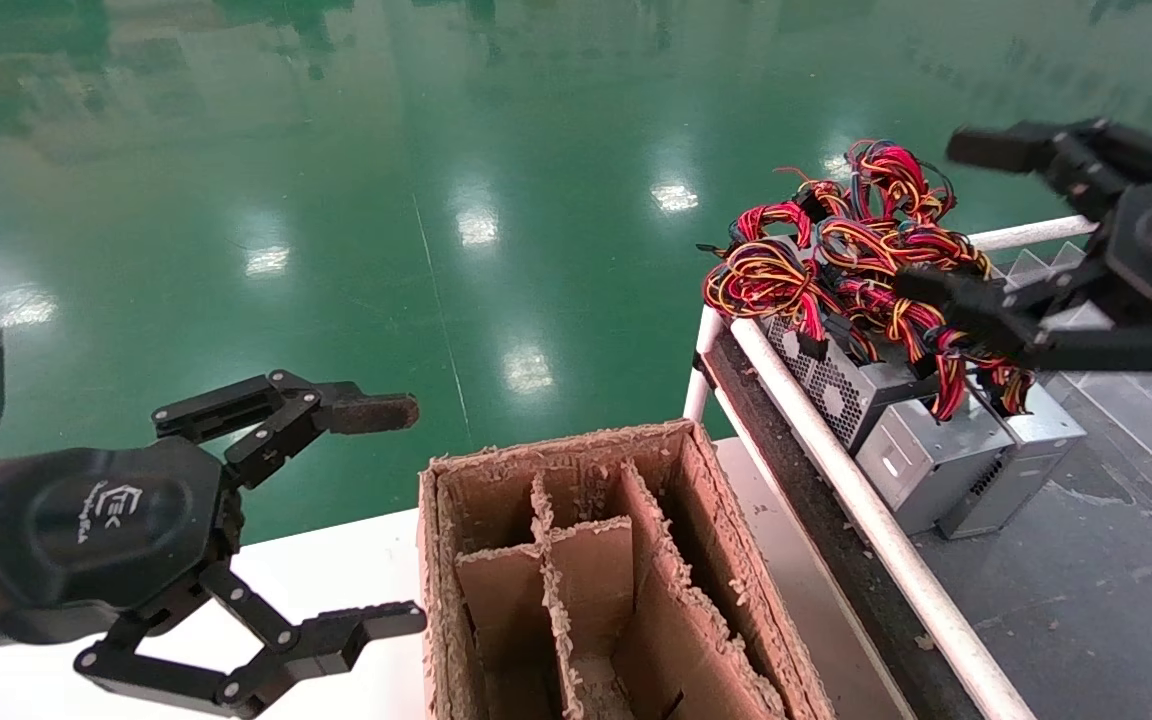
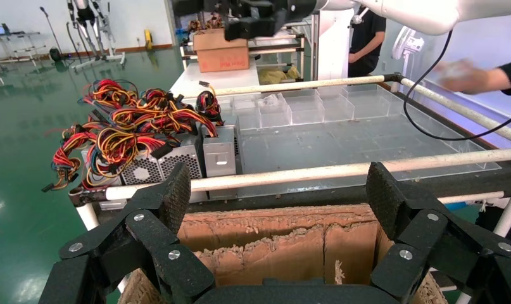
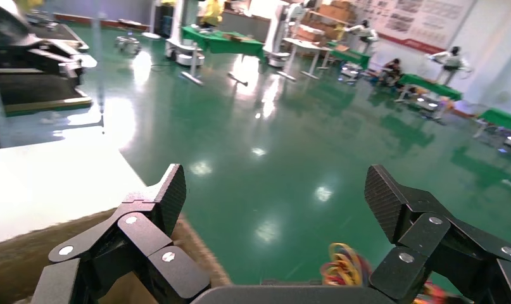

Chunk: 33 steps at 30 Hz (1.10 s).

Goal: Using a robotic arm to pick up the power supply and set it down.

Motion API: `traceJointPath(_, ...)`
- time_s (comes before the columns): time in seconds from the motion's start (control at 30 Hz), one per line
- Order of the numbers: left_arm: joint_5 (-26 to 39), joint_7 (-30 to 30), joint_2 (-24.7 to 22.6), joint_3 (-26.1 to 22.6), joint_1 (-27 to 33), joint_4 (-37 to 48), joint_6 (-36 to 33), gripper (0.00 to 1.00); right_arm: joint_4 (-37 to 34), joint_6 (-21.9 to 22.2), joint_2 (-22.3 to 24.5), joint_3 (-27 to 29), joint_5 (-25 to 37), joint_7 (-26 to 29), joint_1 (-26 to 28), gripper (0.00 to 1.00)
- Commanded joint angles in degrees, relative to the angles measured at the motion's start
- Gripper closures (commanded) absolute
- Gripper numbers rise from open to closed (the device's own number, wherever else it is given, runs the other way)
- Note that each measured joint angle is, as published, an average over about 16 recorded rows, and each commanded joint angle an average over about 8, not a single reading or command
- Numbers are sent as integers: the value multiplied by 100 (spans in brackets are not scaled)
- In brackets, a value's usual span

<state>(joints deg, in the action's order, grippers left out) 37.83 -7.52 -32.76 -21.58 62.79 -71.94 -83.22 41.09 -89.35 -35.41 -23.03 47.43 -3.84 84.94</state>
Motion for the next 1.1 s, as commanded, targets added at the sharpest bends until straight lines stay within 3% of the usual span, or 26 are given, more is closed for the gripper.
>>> traceJointPath(0.03, 0, 0, 0, 0, 0, 0, 0, 0, 207, 23, 2, 45, -35, 93, -149, 0)
traceJointPath(1.1, -1, 1, 1, 0, -1, 1, 1, 0, 3327, 372, 38, 716, -574, 1482, -2399, 0)
